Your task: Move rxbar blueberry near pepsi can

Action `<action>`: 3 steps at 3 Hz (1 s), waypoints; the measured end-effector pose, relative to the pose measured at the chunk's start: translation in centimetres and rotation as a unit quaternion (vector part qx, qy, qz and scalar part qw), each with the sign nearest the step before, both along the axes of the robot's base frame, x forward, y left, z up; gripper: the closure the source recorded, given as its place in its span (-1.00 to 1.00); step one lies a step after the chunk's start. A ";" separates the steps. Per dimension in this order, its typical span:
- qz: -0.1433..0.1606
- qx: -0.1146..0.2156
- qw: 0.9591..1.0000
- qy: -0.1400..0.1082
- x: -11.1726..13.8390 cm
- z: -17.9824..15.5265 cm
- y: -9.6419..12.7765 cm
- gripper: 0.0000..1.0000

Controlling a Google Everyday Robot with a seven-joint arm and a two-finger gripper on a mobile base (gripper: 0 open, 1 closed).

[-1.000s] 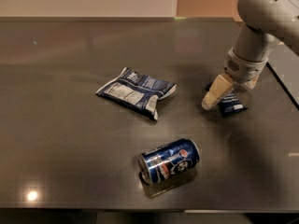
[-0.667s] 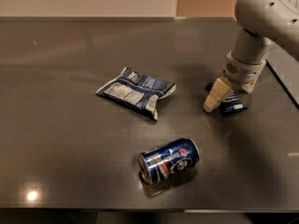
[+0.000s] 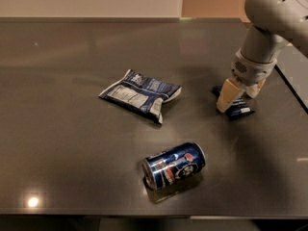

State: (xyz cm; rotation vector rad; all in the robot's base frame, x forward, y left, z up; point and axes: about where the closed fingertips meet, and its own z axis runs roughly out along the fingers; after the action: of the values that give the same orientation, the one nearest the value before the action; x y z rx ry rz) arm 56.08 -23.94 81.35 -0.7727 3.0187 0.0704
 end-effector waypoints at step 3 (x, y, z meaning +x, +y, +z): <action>0.019 0.012 0.999 -0.034 0.3 3.8 0.8 1.00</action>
Offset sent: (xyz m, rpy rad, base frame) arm 0.0026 0.0093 0.0654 0.0218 -0.1287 0.0594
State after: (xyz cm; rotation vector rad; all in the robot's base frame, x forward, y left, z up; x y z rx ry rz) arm 56.41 -23.09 85.17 -0.8137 2.9338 0.0802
